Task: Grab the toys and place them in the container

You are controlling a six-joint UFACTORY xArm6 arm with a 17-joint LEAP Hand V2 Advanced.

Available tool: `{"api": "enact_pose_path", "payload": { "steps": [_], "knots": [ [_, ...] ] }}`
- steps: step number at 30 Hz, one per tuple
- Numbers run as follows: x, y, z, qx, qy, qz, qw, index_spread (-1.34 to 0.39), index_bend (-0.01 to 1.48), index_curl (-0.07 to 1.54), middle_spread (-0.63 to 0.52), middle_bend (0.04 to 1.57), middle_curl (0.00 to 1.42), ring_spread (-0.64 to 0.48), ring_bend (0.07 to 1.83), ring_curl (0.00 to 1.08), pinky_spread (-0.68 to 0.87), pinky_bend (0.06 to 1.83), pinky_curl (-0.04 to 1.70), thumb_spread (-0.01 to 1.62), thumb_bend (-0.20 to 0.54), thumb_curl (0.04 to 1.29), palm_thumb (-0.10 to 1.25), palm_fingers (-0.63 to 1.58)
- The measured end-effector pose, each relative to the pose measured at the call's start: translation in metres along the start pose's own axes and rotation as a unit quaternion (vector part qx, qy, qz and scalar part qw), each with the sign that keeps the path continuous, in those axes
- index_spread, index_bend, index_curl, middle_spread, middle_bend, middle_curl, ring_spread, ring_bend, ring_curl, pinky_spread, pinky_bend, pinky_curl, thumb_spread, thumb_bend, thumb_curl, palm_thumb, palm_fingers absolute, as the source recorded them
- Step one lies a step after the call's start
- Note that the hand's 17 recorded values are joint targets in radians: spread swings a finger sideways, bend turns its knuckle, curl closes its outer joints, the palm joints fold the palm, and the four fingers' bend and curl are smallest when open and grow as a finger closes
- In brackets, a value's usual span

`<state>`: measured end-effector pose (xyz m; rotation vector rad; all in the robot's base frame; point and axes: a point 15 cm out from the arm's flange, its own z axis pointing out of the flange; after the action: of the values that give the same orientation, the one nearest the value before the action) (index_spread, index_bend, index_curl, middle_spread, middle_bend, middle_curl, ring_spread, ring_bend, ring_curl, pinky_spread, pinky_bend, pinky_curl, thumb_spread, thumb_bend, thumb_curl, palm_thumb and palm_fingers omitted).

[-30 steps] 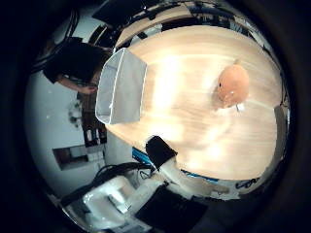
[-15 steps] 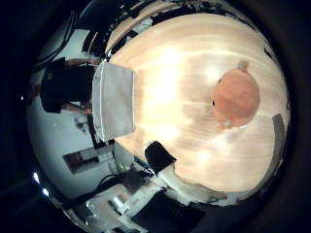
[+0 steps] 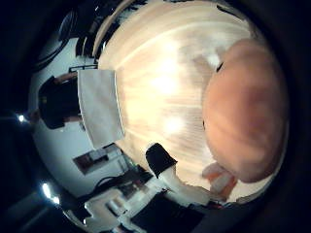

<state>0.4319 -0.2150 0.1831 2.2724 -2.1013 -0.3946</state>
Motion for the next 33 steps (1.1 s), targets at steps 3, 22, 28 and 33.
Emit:
{"api": "enact_pose_path", "payload": {
  "steps": [3,22,28,33],
  "knots": [
    [0.003,0.001,0.008,-0.007,-0.004,0.003,1.0,-0.43,0.15,0.27,-0.11,0.24,0.36,-0.09,0.6,0.22,0.3,0.91,0.1,0.93,-0.026,0.3,0.25,0.23],
    [0.022,0.004,0.022,-0.004,-0.017,0.029,0.999,-0.5,0.44,0.27,-0.39,0.77,0.62,-0.29,1.23,0.48,-0.31,1.4,0.34,1.07,0.05,0.33,0.67,1.31],
    [0.034,0.009,0.021,0.004,-0.016,0.041,0.999,-0.44,0.78,0.43,-0.33,0.97,0.7,-0.25,1.29,0.51,-0.28,1.34,0.35,1.1,0.002,0.32,0.69,1.38],
    [0.034,0.01,0.013,0.002,-0.018,0.04,0.999,-0.37,0.96,0.53,-0.28,1.1,0.73,-0.22,1.34,0.53,-0.27,1.36,0.38,1.17,0.002,0.33,0.75,1.33]
  ]
}}
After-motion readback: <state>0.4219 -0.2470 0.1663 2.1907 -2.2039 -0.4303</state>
